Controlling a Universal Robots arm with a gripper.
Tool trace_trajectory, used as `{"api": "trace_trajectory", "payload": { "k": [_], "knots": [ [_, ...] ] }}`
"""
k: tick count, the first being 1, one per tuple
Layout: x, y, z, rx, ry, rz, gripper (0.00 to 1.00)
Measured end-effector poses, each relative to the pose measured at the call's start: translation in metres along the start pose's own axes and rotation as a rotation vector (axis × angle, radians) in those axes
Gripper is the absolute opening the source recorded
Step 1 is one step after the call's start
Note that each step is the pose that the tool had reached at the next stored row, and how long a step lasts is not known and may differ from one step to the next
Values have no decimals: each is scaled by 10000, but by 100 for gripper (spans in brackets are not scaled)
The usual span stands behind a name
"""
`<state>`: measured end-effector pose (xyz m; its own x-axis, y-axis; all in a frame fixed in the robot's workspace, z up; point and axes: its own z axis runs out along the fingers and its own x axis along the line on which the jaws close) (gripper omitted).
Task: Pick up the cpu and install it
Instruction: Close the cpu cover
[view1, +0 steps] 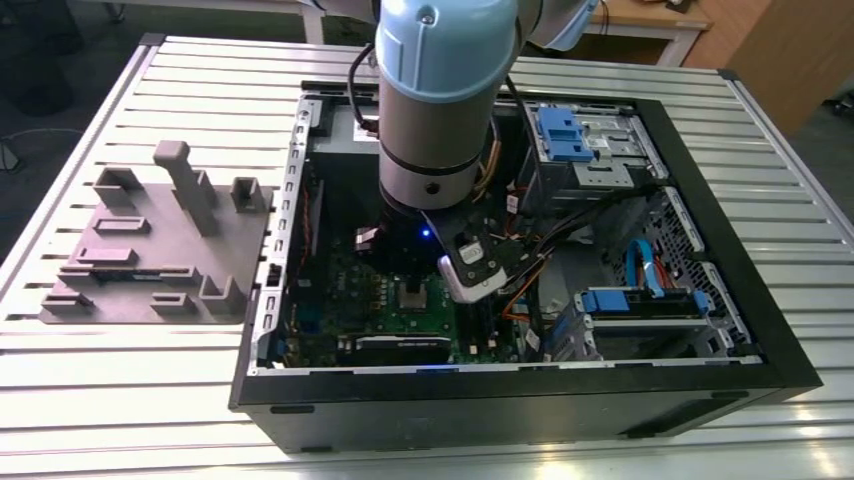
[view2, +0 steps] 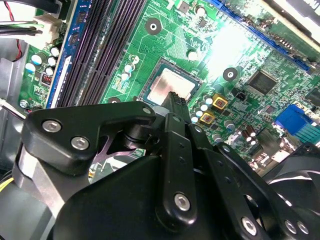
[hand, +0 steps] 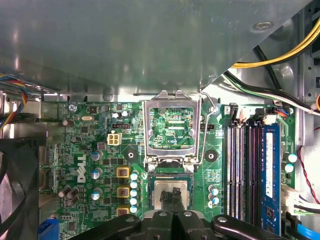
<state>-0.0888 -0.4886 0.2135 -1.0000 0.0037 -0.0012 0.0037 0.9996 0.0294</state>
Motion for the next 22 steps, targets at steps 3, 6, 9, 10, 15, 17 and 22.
{"api": "trace_trajectory", "payload": {
  "k": [3,6,9,10,15,17,22],
  "knots": [
    [0,0,0,0,0,0,10],
    [0,0,-15,2,1,0,10],
    [0,3,-92,-1,0,-1,10],
    [0,4,-135,0,1,-1,10],
    [0,10,-345,0,1,0,10],
    [0,11,-360,-2,0,0,10],
    [0,11,-365,0,0,0,10]
  ]
}}
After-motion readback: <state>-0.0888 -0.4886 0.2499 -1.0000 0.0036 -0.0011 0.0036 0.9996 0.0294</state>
